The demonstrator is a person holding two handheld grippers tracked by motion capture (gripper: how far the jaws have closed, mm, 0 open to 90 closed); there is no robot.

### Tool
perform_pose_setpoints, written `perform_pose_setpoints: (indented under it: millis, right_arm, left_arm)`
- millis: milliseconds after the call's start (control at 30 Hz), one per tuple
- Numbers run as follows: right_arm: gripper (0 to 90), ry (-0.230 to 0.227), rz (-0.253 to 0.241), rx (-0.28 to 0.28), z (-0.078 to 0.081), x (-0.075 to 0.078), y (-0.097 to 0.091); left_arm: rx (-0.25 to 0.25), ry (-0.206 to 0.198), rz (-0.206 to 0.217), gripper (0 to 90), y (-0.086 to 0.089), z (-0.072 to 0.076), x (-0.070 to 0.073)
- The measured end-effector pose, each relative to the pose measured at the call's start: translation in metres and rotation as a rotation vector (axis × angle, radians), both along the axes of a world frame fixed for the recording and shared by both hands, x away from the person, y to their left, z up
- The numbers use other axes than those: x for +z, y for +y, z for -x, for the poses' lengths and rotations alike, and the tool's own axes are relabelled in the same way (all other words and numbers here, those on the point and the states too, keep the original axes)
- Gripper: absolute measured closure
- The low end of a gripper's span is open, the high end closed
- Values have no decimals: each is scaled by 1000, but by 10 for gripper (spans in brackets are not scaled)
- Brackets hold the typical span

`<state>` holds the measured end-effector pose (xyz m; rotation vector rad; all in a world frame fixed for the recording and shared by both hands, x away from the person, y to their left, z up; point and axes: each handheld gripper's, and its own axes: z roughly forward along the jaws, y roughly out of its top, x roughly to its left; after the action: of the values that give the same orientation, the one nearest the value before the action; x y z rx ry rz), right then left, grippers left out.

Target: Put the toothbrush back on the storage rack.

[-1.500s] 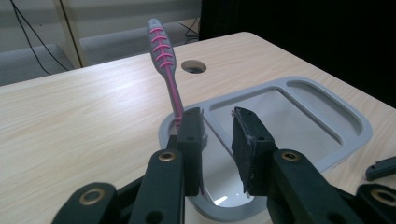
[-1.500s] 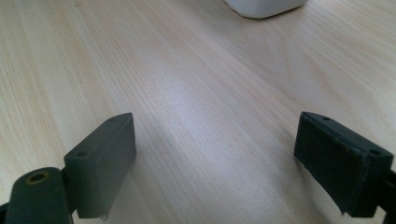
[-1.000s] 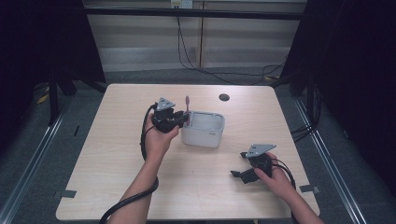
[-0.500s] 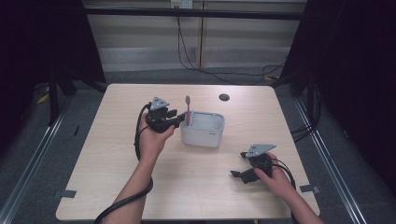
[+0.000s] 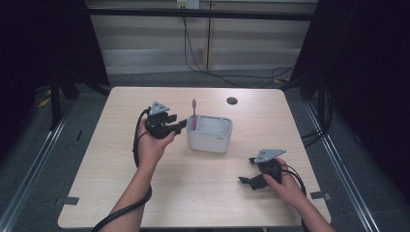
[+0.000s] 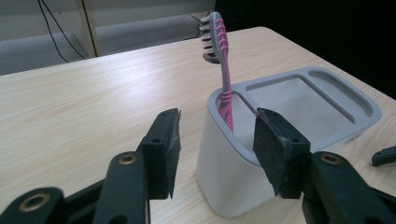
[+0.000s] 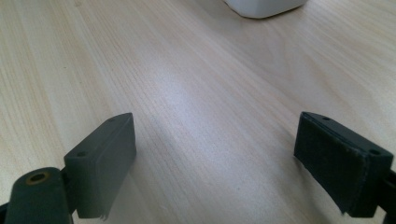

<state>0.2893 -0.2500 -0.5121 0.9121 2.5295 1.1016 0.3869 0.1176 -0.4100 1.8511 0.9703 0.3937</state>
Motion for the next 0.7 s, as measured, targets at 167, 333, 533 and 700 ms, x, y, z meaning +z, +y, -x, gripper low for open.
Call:
perform_pose_setpoints:
  millis: [167,333,533,700]
  right_arm:
    - [123,0,0,1,0,0,0]
    - [123,0,0,0,0,0,0]
    - [123,0,0,0,0,0,0]
    - [123,0,0,0,0,0,0]
  left_arm:
    - [-12,-6,11,491,4,1,-1]
    - [-25,-6,20,457,6,3,-1]
    - [-39,-8,32,420,9,5,-2]
    - [-52,-14,24,402,12,6,-3]
